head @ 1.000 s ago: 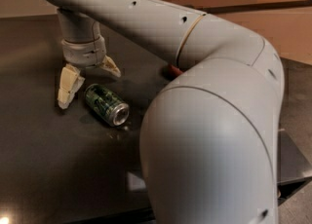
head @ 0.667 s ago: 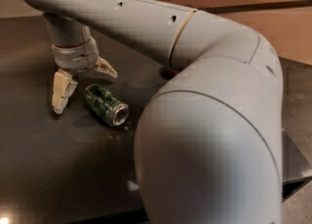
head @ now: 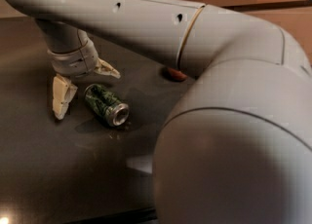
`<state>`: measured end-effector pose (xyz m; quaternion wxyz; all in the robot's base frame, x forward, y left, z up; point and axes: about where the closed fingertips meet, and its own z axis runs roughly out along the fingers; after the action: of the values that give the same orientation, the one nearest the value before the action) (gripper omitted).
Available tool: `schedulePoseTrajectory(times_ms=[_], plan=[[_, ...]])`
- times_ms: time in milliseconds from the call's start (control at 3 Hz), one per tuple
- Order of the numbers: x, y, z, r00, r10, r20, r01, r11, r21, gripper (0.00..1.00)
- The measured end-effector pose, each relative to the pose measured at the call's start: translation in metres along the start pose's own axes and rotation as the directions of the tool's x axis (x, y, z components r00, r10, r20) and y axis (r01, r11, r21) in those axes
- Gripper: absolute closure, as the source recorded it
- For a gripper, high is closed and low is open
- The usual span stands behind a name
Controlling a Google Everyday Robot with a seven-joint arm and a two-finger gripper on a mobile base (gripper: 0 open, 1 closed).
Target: Pick green can
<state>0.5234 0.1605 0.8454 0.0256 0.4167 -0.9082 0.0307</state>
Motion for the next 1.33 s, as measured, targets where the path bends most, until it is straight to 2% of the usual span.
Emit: schedulePoseTrajectory(times_ms=[333, 667, 1333], plan=[[0.017, -0.005, -0.003, 0.999, 0.027, 0.026, -0.027, 0.9996, 0.007, 0.0], [0.029, -0.005, -0.002, 0.999, 0.036, 0.038, -0.036, 0.9993, 0.001, 0.18], [0.036, -0.004, 0.0, 0.999, 0.028, 0.041, -0.027, 0.9995, -0.014, 0.64]])
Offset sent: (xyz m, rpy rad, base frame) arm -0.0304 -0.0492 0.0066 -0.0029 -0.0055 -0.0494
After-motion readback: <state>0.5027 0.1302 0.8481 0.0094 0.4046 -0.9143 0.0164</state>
